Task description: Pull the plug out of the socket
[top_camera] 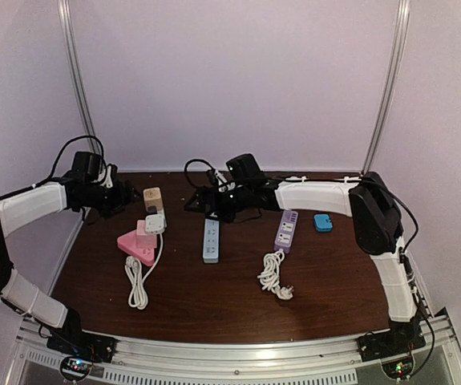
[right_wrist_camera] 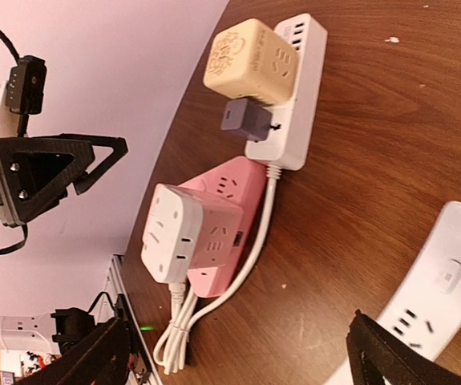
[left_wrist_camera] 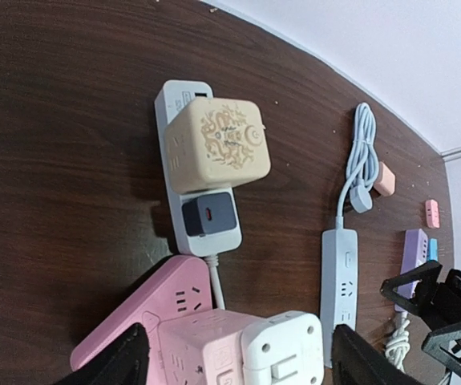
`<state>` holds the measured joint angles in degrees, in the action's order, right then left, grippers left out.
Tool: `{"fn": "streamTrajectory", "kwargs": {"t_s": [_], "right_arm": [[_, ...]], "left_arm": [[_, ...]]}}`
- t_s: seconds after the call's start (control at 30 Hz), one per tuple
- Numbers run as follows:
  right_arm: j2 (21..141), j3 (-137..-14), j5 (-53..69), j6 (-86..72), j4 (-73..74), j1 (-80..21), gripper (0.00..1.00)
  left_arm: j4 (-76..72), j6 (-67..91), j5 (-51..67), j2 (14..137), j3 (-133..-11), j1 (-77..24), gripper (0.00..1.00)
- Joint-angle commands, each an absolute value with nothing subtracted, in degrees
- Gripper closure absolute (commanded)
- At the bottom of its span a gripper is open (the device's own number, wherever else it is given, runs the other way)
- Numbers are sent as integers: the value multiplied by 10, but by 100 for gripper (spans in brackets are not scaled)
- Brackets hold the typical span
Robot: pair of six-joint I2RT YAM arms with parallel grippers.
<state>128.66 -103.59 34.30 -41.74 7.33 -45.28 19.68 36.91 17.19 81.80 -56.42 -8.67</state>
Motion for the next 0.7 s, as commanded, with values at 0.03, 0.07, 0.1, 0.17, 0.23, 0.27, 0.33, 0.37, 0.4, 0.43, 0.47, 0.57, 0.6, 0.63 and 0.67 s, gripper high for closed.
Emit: {"fn": "streamTrajectory", "kwargs": {"t_s": [0.03, 0.07, 0.1, 0.17, 0.23, 0.27, 0.33, 0.37, 0.4, 0.43, 0.47, 0.57, 0.6, 0.63, 0.67], "right_arm": [[1351, -1106, 423, -511, -38, -471, 7], [1363, -1116, 429, -518, -43, -475, 7], [1372, -1125, 432, -530, -50, -478, 8], [1388, -1136, 440, -546, -65, -483, 9], [1404, -1147, 446, -561, -80, -487, 10], [1410, -1153, 449, -568, -91, -489, 11], [1427, -1165, 456, -582, -102, -492, 12], [1435, -1173, 460, -588, -105, -494, 13], [1442, -1181, 464, -594, -109, -496, 15], [1450, -1188, 469, -599, -112, -498, 16], [1455, -1194, 472, -604, -115, -499, 18], [1464, -1200, 476, -613, -122, -503, 23], [1464, -1200, 477, -613, -121, -504, 25], [1464, -1199, 477, -613, -121, -504, 27], [1465, -1198, 478, -613, -120, -504, 29]], "left_arm": [[235, 336, 160, 802, -509, -83, 34], [228, 338, 171, 800, -499, -84, 39], [221, 341, 182, 797, -489, -84, 42], [212, 350, 198, 791, -475, -87, 48], [212, 358, 199, 781, -461, -90, 51], [210, 361, 200, 776, -454, -90, 51], [194, 368, 208, 768, -437, -90, 52], [182, 372, 218, 765, -428, -90, 52], [170, 378, 228, 765, -420, -90, 52], [160, 383, 235, 766, -412, -91, 52], [155, 386, 236, 768, -407, -92, 52], [130, 397, 246, 772, -393, -97, 55], [115, 405, 253, 772, -388, -99, 56], [105, 411, 257, 773, -384, -101, 57], [98, 418, 257, 775, -382, -104, 58]]}}
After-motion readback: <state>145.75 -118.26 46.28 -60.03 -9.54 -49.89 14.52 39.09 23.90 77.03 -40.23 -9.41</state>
